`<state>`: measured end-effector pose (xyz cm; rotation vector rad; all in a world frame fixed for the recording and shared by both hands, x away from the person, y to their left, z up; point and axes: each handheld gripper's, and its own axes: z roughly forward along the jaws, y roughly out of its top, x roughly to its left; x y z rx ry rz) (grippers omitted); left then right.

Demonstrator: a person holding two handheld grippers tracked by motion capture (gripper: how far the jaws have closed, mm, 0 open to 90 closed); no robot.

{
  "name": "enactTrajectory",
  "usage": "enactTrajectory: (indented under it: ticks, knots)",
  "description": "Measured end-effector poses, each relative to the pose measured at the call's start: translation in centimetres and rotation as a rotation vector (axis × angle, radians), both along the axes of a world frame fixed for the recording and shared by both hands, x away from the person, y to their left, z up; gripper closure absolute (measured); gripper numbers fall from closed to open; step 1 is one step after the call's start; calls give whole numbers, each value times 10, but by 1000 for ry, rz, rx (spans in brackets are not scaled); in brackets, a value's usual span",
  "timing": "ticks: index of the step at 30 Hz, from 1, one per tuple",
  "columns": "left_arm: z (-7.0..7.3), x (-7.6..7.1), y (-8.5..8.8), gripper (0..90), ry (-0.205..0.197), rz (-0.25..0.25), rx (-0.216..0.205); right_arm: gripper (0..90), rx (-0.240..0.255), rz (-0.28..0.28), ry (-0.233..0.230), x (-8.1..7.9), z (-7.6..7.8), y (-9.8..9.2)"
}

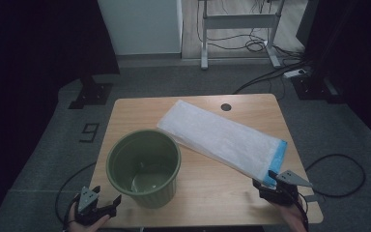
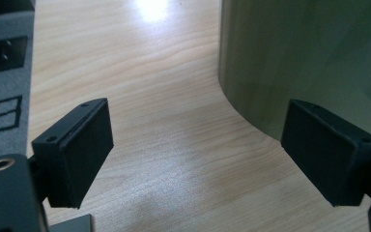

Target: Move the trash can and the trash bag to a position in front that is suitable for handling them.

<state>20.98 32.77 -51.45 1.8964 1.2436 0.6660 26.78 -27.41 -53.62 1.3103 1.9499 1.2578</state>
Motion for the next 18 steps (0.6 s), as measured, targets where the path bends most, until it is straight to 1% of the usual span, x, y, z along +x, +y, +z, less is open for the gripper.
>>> enactTrajectory:
  ticks: [2,4,5,6,7,8,9,10,12,13,14,15,16,18]
  knots:
    - [0,-4,2,100,-8,-12,-7,235,6,-1,-8,0,2,1]
    - [0,-9,3,100,-15,-37,-21,237,3,-10,-14,0,3,0]
    - [0,-9,3,100,-15,-37,-21,237,6,-13,-13,0,3,0]
    - [-1,-14,2,100,-14,-76,-14,237,6,-15,-13,0,4,-1]
    - [-1,-14,2,99,-14,-76,-14,239,5,-21,-15,0,4,-2]
    - [-1,-19,-3,99,-10,-129,3,240,5,-27,-16,0,4,-3]
    - [-1,-19,-3,98,-10,-129,3,240,5,-27,-16,0,4,-3]
    - [-2,-20,-9,96,-3,-186,17,241,4,-27,-14,1,3,-3]
    - [-1,-20,-18,96,-8,-228,27,241,0,-27,-12,3,2,-3]
    - [-1,-20,-18,95,-8,-228,27,241,0,-27,-12,3,2,-3]
    - [0,-20,-22,91,-7,-255,34,239,-2,-27,-5,5,1,-3]
    - [0,-19,-31,85,-13,-303,47,240,-4,-28,-6,5,1,-2]
    - [1,-18,-34,85,-15,-328,45,239,-7,-26,-9,6,2,-2]
    - [1,-12,-40,95,-19,-387,26,239,-14,-24,-10,6,2,-2]
